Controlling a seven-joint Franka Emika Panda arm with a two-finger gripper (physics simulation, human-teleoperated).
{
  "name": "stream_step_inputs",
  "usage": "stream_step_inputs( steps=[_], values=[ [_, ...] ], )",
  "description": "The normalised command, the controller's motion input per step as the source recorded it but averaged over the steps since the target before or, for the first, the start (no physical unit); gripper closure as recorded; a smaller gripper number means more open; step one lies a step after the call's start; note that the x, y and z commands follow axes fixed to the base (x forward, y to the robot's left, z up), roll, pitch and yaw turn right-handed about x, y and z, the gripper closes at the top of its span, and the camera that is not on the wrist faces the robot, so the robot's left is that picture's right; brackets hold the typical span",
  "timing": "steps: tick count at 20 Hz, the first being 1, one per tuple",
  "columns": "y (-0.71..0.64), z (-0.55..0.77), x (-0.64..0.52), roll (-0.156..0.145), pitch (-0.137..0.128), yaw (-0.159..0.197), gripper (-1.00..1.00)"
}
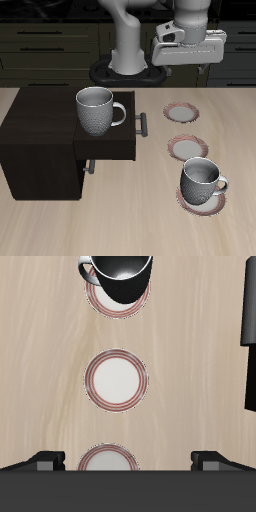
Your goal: Place the porcelain mug that is on the plate onto the nearest plate relative to the robot
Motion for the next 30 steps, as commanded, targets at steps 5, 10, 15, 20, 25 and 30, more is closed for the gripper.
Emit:
stream_step_inputs(
  steps=[5,10,15,20,25,30],
  values=[
    [0.19,0.04,0.4,0.017,-0.017,-0.003,-1.0],
    [0.17,-0.04,0.31,-0.011,0.021,-0.002,-1.0],
    [0.16,0.0,0.33,0.011,0.006,-0.006,-1.0],
    [0.18,0.0,0.3,0.012,-0.01,0.057,-1.0],
    [0.05,0.03,0.29,0.007,-0.008,0.017,-1.0],
    [-0.02,0.07,0.27,-0.042,-0.026,-0.018,-1.0]
  ],
)
